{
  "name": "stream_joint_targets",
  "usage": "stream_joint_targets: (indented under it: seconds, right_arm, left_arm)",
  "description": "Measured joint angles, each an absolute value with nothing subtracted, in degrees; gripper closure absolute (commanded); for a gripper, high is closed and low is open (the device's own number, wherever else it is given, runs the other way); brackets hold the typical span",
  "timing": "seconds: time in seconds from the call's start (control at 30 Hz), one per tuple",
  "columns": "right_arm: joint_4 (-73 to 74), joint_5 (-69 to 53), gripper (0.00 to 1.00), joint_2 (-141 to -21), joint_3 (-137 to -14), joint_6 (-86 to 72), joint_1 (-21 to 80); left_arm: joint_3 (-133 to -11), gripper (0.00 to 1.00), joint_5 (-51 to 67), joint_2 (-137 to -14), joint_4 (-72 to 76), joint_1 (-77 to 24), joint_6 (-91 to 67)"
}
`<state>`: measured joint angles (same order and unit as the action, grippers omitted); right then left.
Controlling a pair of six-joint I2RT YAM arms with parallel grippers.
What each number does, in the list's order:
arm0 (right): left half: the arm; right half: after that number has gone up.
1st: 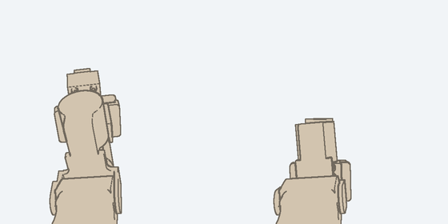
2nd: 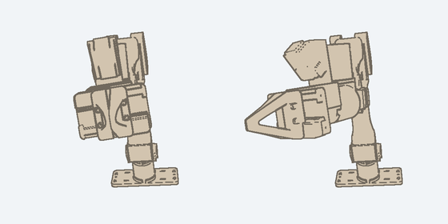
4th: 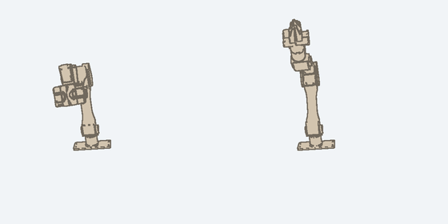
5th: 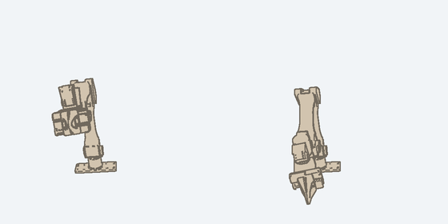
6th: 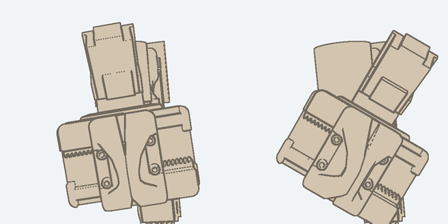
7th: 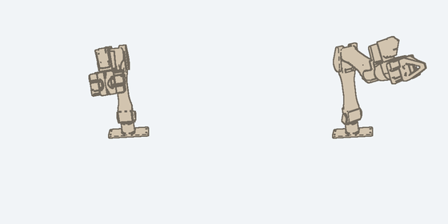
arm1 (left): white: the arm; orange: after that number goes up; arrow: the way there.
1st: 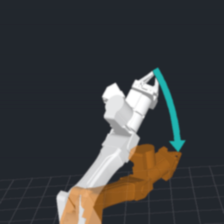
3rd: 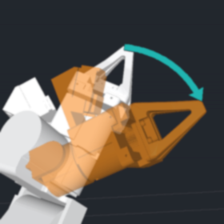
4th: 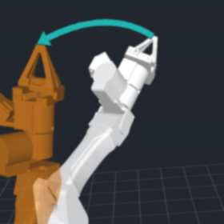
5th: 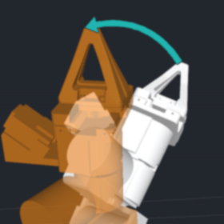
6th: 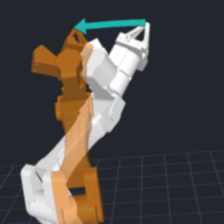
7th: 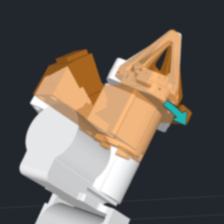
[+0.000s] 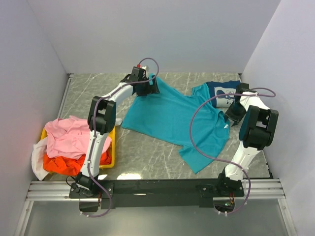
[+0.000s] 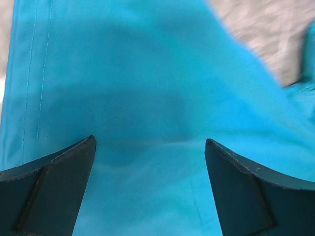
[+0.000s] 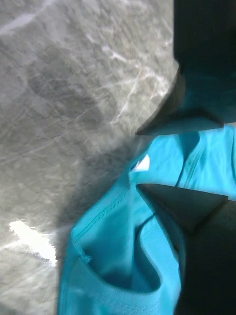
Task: Fold and stack the t-shirts
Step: Flatten the tshirt out
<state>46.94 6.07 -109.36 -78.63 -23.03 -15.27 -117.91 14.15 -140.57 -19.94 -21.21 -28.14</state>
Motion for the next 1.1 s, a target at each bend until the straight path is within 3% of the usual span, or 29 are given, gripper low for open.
stream_joint_targets:
  seconds: [0.17, 0.4, 0.53, 0.83, 1.1]
  right_arm:
    - [46.59, 4.78, 0.39, -107.42, -77.78, -23.03, -15.27]
    - [45.93, 3.31, 0.39, -104.51, -75.40, -23.03, -14.28]
    - [45.67, 2.90, 0.40, -104.20, -74.37, -23.03, -12.97]
    - [45.01, 2.09, 0.40, -103.98, -73.03, -23.05, -10.87]
    - [44.97, 2.09, 0.40, -103.94, -72.71, -23.05, -10.28]
  left_arm:
    - [-106.04, 0.00, 6.50, -131.11, -23.70, -21.12, -30.26]
    - [-83.40, 0.01, -2.22, -107.85, -24.86, -20.27, -35.57]
    - [-75.81, 0.09, -5.37, -99.44, -24.75, -20.29, -37.82]
    - [-63.20, 0.31, -7.44, -97.73, -28.21, -20.34, -40.77]
    - [-61.41, 0.41, -9.37, -94.89, -29.95, -20.51, -41.28]
